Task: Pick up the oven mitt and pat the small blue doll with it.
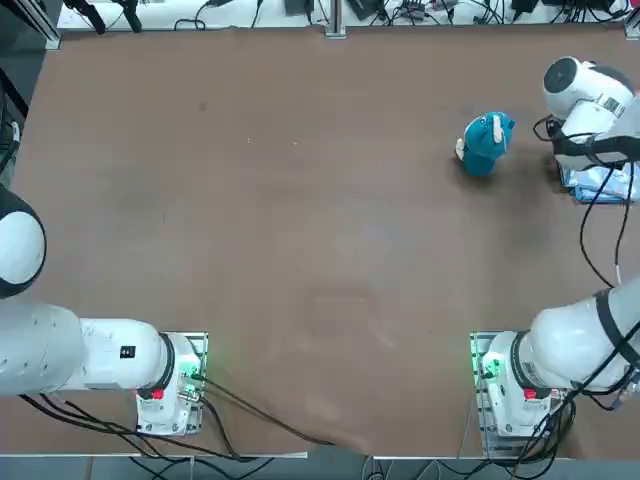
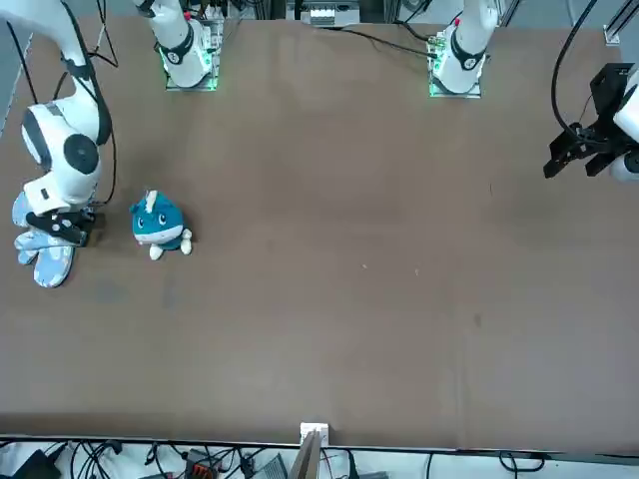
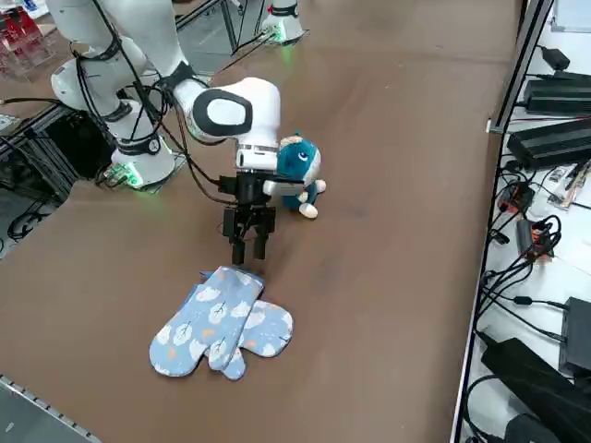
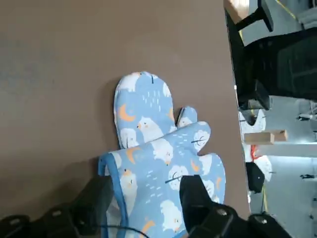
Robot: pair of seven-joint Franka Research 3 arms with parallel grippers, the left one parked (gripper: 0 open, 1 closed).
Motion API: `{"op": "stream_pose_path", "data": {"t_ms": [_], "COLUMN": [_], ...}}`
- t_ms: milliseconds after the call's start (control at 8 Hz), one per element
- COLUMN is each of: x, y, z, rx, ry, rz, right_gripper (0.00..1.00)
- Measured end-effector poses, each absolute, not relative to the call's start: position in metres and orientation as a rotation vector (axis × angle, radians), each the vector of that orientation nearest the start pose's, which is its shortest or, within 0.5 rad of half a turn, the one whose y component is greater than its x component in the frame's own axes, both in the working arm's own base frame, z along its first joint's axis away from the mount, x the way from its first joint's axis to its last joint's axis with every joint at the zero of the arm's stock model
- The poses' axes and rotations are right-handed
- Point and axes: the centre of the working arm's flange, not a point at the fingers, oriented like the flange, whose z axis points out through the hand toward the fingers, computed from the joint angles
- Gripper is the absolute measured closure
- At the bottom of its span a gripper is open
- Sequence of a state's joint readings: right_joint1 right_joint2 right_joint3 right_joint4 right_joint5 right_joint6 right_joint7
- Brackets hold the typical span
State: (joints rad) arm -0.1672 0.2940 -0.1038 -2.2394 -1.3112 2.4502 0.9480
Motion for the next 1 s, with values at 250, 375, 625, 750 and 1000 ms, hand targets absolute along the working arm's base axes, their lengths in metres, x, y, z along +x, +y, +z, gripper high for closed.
{"op": "stream_pose_path", "data": {"t_ms": [250, 375, 625, 750, 1000], "x": [0.512, 0.51, 0.506, 0.504, 0.501], "y": [-0.141, -0.14, -0.144, -0.146, -0.15], "z": [0.206, 0.197, 0.188, 0.185, 0.18], "rx": [2.37, 2.371, 2.351, 2.342, 2.329], "ry": [-0.13, -0.129, -0.135, -0.136, -0.131], "rz": [0.199, 0.181, 0.139, 0.126, 0.114], "right_gripper": [0.18, 0.19, 0.22, 0.25, 0.29]}}
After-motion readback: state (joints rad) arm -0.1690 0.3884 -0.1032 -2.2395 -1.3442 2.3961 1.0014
